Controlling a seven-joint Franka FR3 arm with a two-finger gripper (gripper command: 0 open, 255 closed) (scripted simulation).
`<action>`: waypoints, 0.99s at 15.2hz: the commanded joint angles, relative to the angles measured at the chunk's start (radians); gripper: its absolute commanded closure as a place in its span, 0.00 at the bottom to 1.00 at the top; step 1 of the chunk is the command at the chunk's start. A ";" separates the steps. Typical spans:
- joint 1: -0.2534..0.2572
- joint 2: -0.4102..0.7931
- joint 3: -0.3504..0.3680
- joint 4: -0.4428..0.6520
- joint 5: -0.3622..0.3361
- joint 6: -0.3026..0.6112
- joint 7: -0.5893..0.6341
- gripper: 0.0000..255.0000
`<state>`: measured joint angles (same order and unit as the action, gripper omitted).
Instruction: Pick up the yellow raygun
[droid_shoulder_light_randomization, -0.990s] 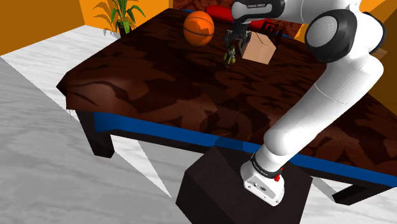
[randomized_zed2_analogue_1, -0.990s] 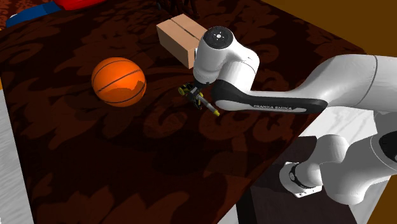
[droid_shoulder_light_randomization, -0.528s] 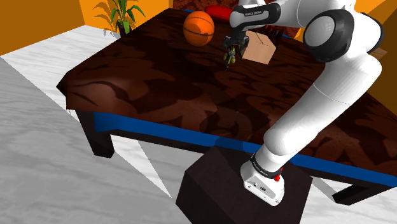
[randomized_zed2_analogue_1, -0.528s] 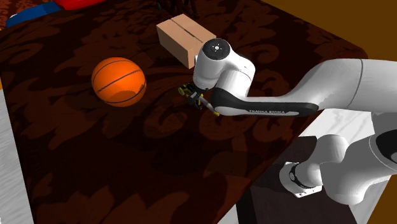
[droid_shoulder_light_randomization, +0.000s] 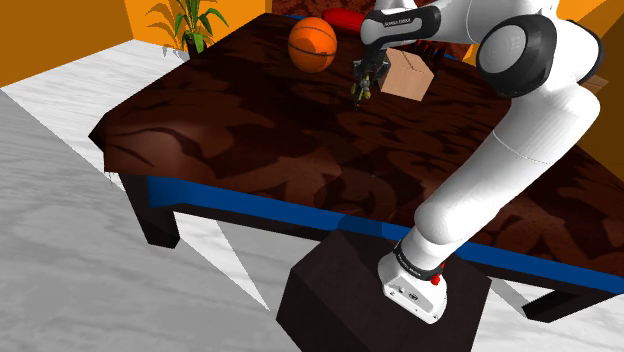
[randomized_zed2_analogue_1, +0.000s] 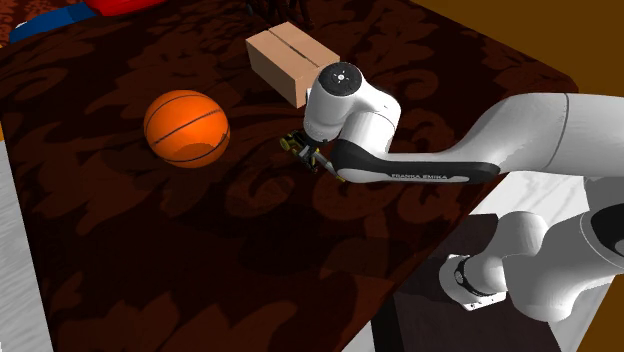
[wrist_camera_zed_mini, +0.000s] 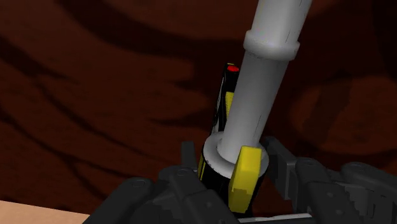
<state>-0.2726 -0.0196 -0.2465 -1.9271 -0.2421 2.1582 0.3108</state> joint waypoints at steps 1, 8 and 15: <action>0.000 0.000 0.000 -0.001 0.000 0.000 0.000 1.00; 0.002 -0.006 0.002 0.059 0.007 -0.065 -0.014 1.00; 0.004 -0.008 0.004 0.149 0.016 -0.156 -0.033 1.00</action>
<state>-0.2695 -0.0258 -0.2435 -1.7894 -0.2262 2.0152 0.2790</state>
